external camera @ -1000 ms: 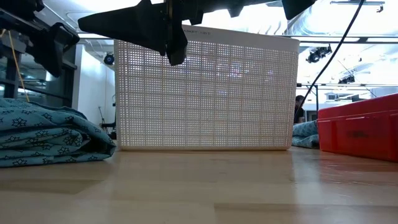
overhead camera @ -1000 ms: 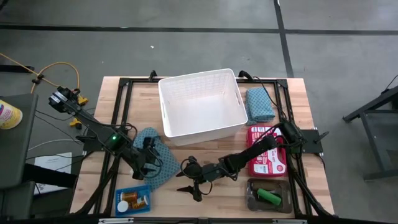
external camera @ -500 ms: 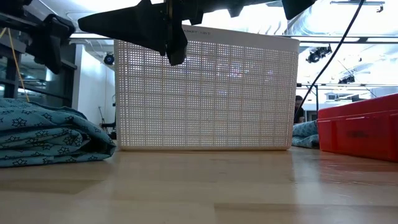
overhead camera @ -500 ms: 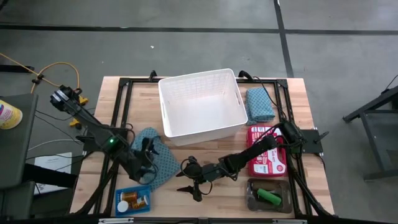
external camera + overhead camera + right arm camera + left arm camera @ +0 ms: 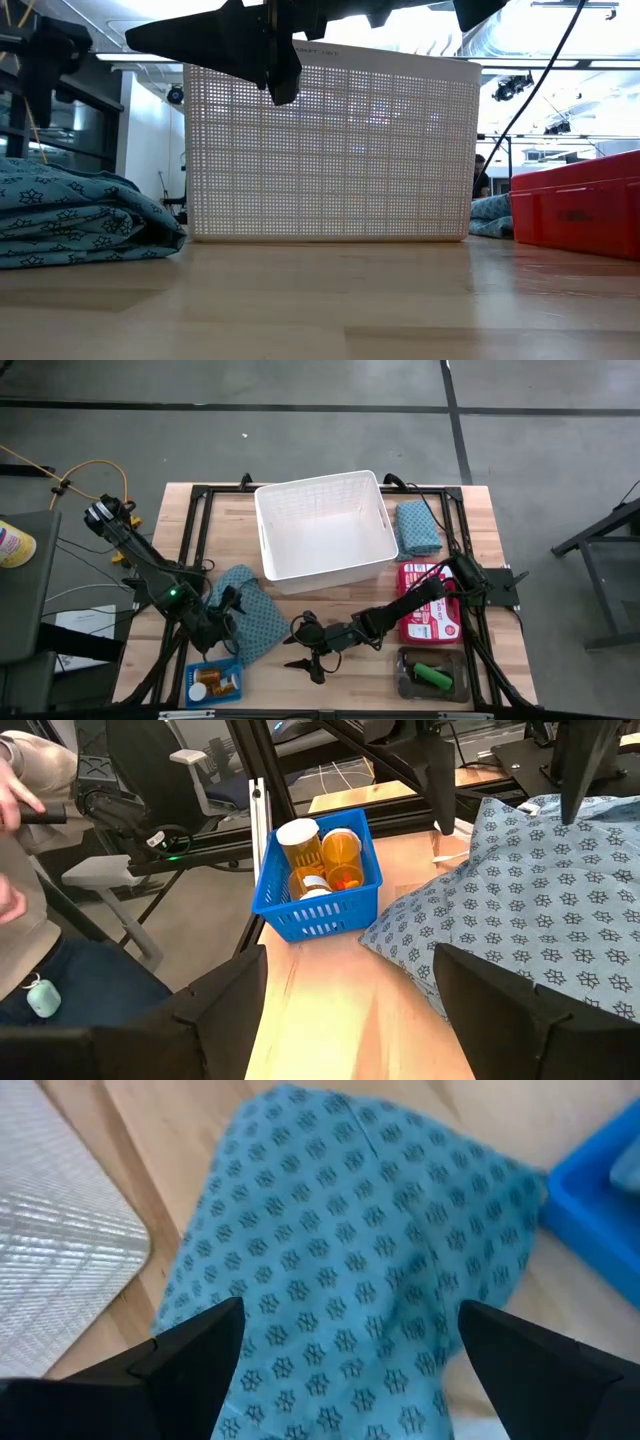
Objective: Pick & place medical supplies in basket/bin
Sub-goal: Put the left patient gown into the white bin
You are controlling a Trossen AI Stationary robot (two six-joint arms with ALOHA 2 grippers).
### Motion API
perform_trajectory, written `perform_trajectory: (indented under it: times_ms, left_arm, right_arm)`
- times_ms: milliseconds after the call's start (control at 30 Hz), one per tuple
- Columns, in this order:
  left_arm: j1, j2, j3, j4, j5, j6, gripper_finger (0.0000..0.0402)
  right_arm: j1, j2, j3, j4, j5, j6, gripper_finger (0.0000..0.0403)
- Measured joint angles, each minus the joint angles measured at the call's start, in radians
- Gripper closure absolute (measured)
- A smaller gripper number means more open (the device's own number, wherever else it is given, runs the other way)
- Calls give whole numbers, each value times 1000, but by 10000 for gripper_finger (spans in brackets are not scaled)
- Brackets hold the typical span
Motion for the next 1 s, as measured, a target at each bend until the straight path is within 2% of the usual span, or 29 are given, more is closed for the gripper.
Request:
perform_trajectory:
  times_ms: [233, 467, 733, 1000]
  left_arm:
    - [-23, 0, -38, -6, 32, 102, 43]
    - [-16, 26, -72, 35, 21, 181, 43]
    - [-2, 183, -79, 44, -12, 212, 43]
    - [-3, 340, -73, 32, -103, 296, 43]
  right_arm:
    - [0, 0, 0, 0, 0, 0, 129]
    - [0, 0, 0, 0, 0, 0, 129]
    - [0, 0, 0, 0, 0, 0, 129]
    - [0, 0, 0, 0, 0, 0, 129]
